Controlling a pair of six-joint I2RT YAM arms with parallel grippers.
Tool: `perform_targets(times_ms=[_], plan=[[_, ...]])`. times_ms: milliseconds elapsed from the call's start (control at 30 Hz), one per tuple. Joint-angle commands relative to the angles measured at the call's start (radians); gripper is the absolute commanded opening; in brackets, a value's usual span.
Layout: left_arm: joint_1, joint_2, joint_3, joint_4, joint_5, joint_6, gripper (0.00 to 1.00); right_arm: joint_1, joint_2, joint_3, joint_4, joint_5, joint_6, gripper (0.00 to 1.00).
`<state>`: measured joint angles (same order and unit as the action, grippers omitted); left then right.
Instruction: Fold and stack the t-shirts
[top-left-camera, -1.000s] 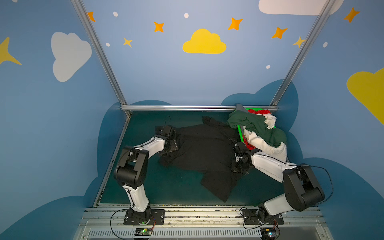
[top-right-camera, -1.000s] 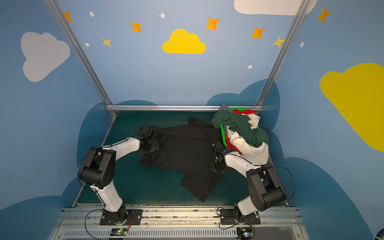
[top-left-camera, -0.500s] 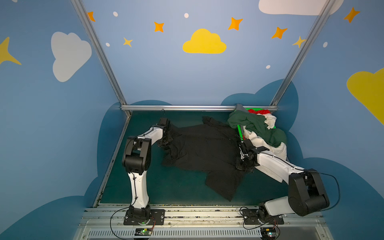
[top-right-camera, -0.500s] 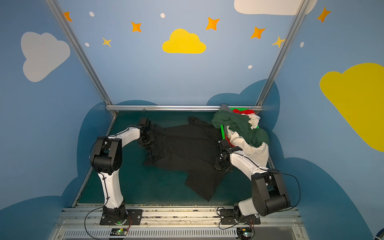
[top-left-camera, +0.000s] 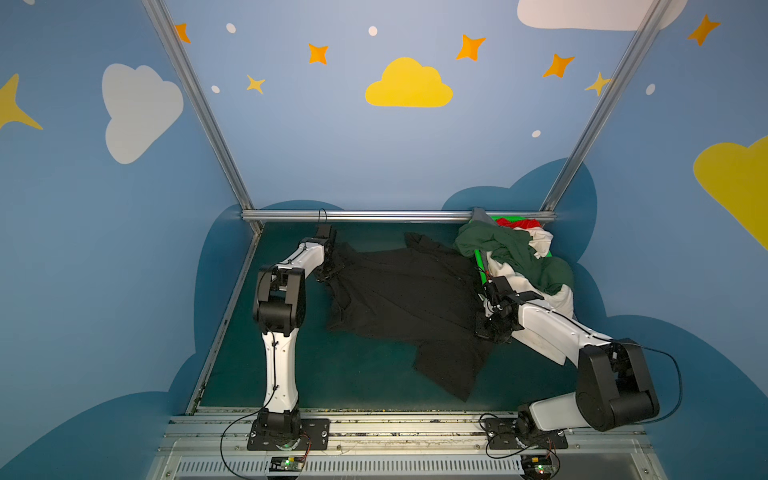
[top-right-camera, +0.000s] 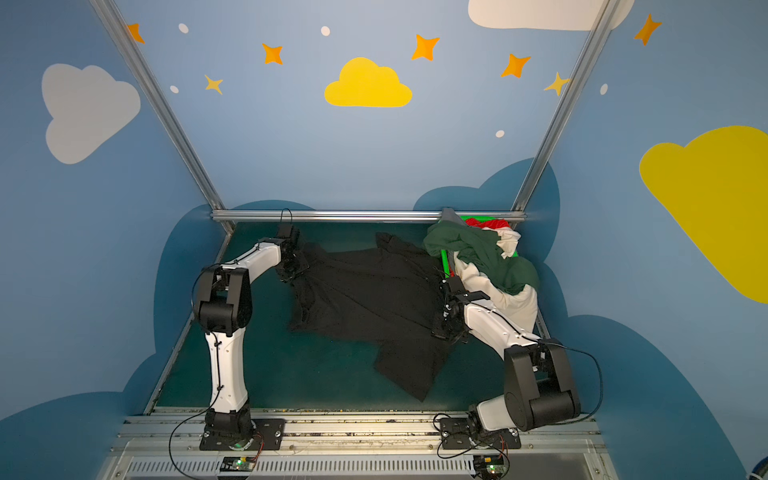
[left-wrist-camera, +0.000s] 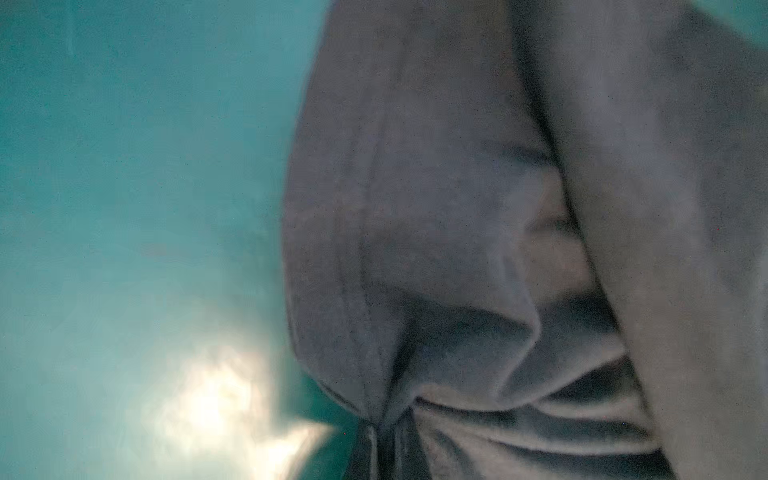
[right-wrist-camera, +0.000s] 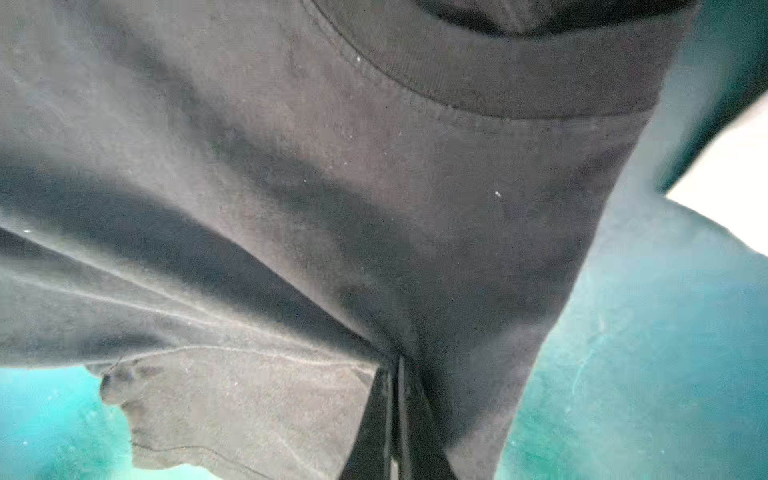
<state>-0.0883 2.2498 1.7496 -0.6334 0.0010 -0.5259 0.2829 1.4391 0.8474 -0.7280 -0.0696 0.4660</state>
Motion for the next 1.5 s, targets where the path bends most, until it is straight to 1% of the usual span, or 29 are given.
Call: perform_targets(times_ms=[0, 100, 200, 233, 267, 333, 400, 467, 533, 667, 700, 767, 800, 833, 900, 1033, 1200, 1333, 1467], plan=[[0.04, 0.064, 0.089, -0.091, -0.017, 0.018, 0.04, -0.006, -0.012, 0.038, -0.039, -0.012, -0.015, 0.0], [0.058, 0.092, 0.172, -0.133, -0.023, 0.019, 0.04, -0.004, -0.002, 0.049, -0.042, 0.009, -0.022, 0.0], [0.072, 0.096, 0.207, -0.151, -0.041, 0.019, 0.04, -0.005, 0.011, 0.061, -0.043, 0.014, -0.032, 0.0], [0.075, 0.093, 0.212, -0.157, -0.049, 0.019, 0.11, -0.004, 0.015, 0.064, -0.043, 0.014, -0.034, 0.0], [0.081, 0.086, 0.212, -0.163, -0.057, 0.016, 0.24, -0.002, 0.016, 0.068, -0.042, 0.012, -0.037, 0.0], [0.088, 0.064, 0.194, -0.159, -0.063, 0.014, 0.35, -0.002, 0.022, 0.075, -0.042, 0.011, -0.042, 0.0], [0.088, 0.026, 0.151, -0.143, -0.071, 0.014, 0.56, -0.003, 0.034, 0.087, -0.041, 0.01, -0.048, 0.0], [0.087, -0.035, 0.079, -0.111, -0.077, 0.012, 0.73, -0.002, 0.047, 0.102, -0.037, 0.006, -0.052, 0.0], [0.087, -0.107, -0.007, -0.066, -0.081, 0.003, 0.8, -0.002, 0.062, 0.123, -0.033, -0.006, -0.055, 0.0], [0.076, -0.279, -0.226, 0.04, -0.082, -0.022, 0.89, -0.001, 0.09, 0.167, -0.028, -0.037, -0.056, 0.0], [0.068, -0.327, -0.284, 0.069, -0.087, -0.032, 0.92, 0.0, 0.093, 0.177, -0.025, -0.044, -0.055, 0.04], [0.048, -0.41, -0.379, 0.115, -0.088, -0.043, 0.97, 0.001, 0.093, 0.191, -0.027, -0.054, -0.051, 0.53], [0.033, -0.45, -0.428, 0.135, -0.09, -0.048, 0.98, 0.003, 0.088, 0.193, -0.026, -0.059, -0.048, 0.75], [0.016, -0.486, -0.468, 0.148, -0.095, -0.051, 1.0, 0.004, 0.081, 0.193, -0.024, -0.062, -0.046, 0.85], [-0.024, -0.538, -0.526, 0.149, -0.118, -0.052, 1.0, 0.005, 0.062, 0.183, -0.028, -0.059, -0.04, 0.92], [-0.104, -0.63, -0.628, 0.14, -0.169, -0.059, 1.0, 0.022, -0.002, 0.135, -0.042, -0.032, -0.024, 0.97], [-0.207, -0.703, -0.727, 0.179, -0.137, -0.046, 1.0, 0.059, -0.099, 0.042, -0.057, -0.04, 0.014, 0.96], [-0.264, -0.687, -0.747, 0.179, -0.104, -0.041, 1.0, 0.106, -0.169, -0.036, -0.052, -0.091, 0.059, 0.95], [-0.268, -0.623, -0.753, 0.174, -0.123, -0.056, 0.99, 0.178, -0.211, -0.086, -0.051, -0.095, 0.098, 0.94]])
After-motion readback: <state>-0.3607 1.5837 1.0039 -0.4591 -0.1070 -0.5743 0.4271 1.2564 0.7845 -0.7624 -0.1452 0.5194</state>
